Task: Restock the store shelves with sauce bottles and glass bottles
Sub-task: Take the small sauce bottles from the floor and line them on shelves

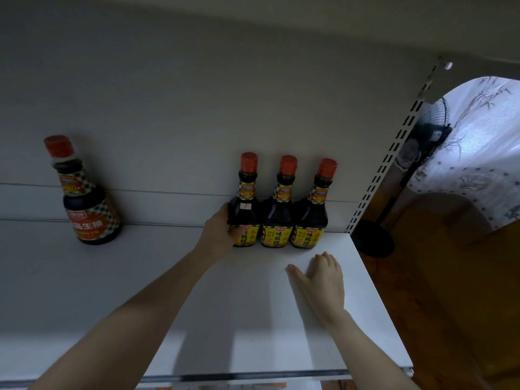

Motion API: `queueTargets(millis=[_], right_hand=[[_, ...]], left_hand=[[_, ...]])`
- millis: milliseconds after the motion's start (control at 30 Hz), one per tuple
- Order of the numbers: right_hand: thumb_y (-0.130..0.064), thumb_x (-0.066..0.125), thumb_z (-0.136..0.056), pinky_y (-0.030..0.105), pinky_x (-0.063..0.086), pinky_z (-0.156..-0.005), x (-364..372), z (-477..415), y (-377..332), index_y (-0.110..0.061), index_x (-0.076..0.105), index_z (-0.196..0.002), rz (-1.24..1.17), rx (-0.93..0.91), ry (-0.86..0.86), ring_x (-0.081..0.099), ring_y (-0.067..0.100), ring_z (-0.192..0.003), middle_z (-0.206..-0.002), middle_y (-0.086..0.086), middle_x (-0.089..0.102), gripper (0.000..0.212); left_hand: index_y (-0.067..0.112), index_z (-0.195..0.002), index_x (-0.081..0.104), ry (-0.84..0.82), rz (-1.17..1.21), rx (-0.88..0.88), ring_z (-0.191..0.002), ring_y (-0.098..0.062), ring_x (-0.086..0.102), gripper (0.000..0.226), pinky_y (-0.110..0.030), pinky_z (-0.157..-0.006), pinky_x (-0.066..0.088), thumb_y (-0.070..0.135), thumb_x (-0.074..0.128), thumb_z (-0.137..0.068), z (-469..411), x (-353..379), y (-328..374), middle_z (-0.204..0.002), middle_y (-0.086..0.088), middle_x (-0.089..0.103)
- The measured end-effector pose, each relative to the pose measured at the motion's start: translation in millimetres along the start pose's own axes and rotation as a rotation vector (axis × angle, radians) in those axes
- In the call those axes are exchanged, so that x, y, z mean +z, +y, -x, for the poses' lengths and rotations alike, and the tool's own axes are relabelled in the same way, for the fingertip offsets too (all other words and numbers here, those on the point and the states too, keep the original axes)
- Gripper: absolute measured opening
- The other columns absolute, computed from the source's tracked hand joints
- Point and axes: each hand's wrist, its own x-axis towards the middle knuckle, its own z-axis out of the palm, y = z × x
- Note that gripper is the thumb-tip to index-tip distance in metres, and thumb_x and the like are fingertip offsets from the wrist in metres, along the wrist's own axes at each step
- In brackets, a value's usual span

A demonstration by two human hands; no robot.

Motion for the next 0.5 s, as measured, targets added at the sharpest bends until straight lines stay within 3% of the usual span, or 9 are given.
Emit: queueTargets(millis=[133,233,300,367,467,500], right_hand=[[-0.067,0.038,-0.062,0.044,0.039,-0.1,-2,2,-1,-0.012,0.041,-0.073,-0.007,-0.006,0.011,0.049,0.034,-0.107,-0.103,0.019,0.059,0.056],[-0.068,0.036,-0.064,0.043,0.039,-0.1,0,0,1,-0.002,0.056,-0.082,0.052,0.002,-0.019,0.049,0.034,-0.108,-0.105,0.02,0.059,0.071],[-0.068,0.031,-0.066,0.042,0.037,-0.102,0,-2,2,0.002,0.059,-0.088,0.092,-0.006,-0.062,0.049,0.033,-0.108,-0.106,0.02,0.06,0.078],[-0.067,0.029,-0.07,0.04,0.035,-0.102,-4,0,1,0.002,0.06,-0.091,0.125,-0.016,-0.104,0.049,0.033,-0.111,-0.107,0.019,0.06,0.079],[-0.049,0.049,-0.084,0.035,0.034,-0.096,-13,6,-13,-0.005,0.06,-0.085,0.127,-0.112,-0.119,0.048,0.03,-0.113,-0.103,0.012,0.059,0.045],[-0.044,0.053,-0.087,0.033,0.032,-0.096,-12,11,-23,-0.006,0.061,-0.093,0.121,-0.181,-0.133,0.046,0.029,-0.118,-0.11,0.012,0.059,0.039]], left_hand=[[0.006,-0.136,0.037,-0.003,-0.026,0.003,-0.118,-0.026,0.052,0.054,-0.024,-0.09,0.037,0.005,0.058,-0.087,0,1,-1,-0.129,-0.012,0.055],[0.005,-0.138,0.031,-0.017,-0.07,-0.031,-0.124,-0.028,0.047,0.054,-0.024,-0.091,0.036,0.011,0.055,-0.09,2,5,1,-0.134,-0.013,0.049],[0.0,-0.143,0.019,-0.047,-0.169,-0.106,-0.133,-0.028,0.036,0.061,-0.028,-0.099,0.032,0.021,0.05,-0.094,8,4,3,-0.145,-0.015,0.036],[0.001,-0.145,0.008,-0.065,-0.327,-0.159,-0.14,-0.024,0.021,0.066,-0.027,-0.109,0.019,0.028,0.043,-0.096,19,-2,2,-0.154,-0.015,0.017],[0.005,-0.145,0.015,-0.08,-0.587,-0.073,-0.142,-0.022,0.017,0.061,-0.028,-0.112,0.013,0.035,0.037,-0.097,49,-25,-5,-0.155,-0.012,0.014],[0.006,-0.145,0.017,-0.096,-0.672,-0.056,-0.142,-0.022,0.016,0.061,-0.03,-0.112,0.013,0.038,0.036,-0.097,62,-39,-8,-0.155,-0.012,0.015]])
